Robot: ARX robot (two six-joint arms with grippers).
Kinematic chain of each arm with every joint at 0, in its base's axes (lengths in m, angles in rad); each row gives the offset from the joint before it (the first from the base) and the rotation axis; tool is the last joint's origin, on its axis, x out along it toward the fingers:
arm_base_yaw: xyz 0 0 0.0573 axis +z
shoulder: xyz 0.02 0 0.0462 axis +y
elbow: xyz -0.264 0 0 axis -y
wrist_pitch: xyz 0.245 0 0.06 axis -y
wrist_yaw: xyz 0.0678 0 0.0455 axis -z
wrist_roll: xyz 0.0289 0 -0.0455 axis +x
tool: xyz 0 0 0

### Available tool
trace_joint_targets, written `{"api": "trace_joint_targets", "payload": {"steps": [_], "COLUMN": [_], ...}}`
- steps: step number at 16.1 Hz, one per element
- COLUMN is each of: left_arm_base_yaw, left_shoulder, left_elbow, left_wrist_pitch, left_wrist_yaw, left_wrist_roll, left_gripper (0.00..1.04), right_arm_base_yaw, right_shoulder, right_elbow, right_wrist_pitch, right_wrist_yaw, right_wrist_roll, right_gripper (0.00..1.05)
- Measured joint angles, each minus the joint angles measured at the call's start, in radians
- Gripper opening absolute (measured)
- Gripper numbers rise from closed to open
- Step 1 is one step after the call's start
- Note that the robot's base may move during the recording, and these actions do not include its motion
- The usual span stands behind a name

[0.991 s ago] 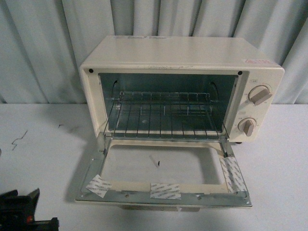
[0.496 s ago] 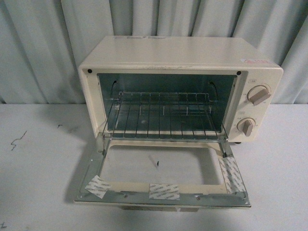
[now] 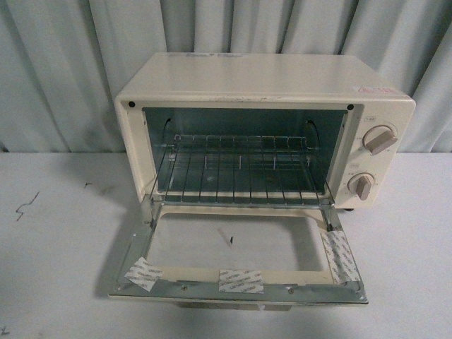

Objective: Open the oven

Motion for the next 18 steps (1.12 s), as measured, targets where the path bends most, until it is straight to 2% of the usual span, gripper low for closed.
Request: {"api": "trace_joint_targets", "payload": {"steps": [2, 7, 13, 14, 18], "left_arm_base_yaw": [0.017, 0.013, 0.013, 0.013, 0.013], "left_shoulder": [-0.066, -0.588, -0.728, -0.840, -0.887], "left_elbow": [0.000, 0.007, 0.007, 0.008, 0.009], "left_wrist_pitch": [-0.061, -0.608, -0.748, -0.918, -0.917], "left_wrist_yaw": [-0.002, 0.015, 0.015, 0.018, 0.015], "left_wrist_roll": [0.000, 0.000, 0.000, 0.000, 0.000], "left_gripper": [0.02, 0.02, 0.02, 0.02, 0.02], "right_arm_base_yaw": [0.000, 0.000, 0.000, 0.000, 0.000], "right_shoulder": [0.000, 0.000, 0.000, 0.000, 0.000], "right_elbow": [0.000, 0.000, 0.000, 0.000, 0.000], "right_wrist_pitch": [0.000, 0.000, 0.000, 0.000, -0.001], "right_wrist_yaw": [0.000, 0.000, 0.000, 0.000, 0.000], "right_wrist_roll": [0.000, 0.000, 0.000, 0.000, 0.000], "right_gripper": [0.98, 0.98, 0.98, 0.98, 0.98]}}
